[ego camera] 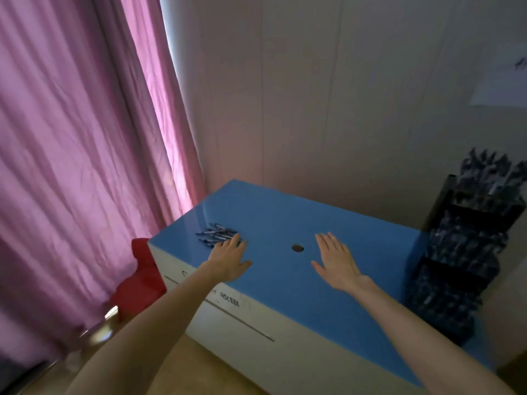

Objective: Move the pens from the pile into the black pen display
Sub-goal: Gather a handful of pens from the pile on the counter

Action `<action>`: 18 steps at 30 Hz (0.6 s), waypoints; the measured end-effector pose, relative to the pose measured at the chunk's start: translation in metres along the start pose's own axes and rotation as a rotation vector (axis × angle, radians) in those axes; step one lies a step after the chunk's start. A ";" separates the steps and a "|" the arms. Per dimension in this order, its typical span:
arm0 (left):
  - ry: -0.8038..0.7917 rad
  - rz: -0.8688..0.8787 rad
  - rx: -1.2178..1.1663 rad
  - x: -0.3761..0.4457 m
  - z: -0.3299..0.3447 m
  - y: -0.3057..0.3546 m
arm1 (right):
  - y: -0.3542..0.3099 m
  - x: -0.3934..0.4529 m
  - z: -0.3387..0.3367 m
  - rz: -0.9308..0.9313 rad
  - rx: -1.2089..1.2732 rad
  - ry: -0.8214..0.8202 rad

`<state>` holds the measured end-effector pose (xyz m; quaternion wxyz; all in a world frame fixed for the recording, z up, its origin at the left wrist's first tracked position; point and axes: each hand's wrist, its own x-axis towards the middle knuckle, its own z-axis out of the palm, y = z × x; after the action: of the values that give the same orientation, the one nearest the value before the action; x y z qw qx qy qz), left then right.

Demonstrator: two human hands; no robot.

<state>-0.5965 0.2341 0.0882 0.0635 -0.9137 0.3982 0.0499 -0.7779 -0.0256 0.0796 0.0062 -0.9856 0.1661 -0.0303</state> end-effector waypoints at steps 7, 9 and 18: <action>-0.182 -0.060 -0.011 0.011 0.033 -0.153 | -0.120 0.114 0.032 -0.074 -0.011 -0.082; -0.191 -0.056 -0.021 0.019 0.043 -0.187 | -0.149 0.136 0.046 -0.080 0.008 -0.111; -0.151 -0.061 -0.178 0.082 0.076 -0.258 | -0.216 0.223 0.087 -0.163 0.106 -0.122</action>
<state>-0.3547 0.3609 0.0212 0.0133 -0.9212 0.3581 0.1516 -0.4920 0.1059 0.0102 0.0659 -0.9942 0.0830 0.0205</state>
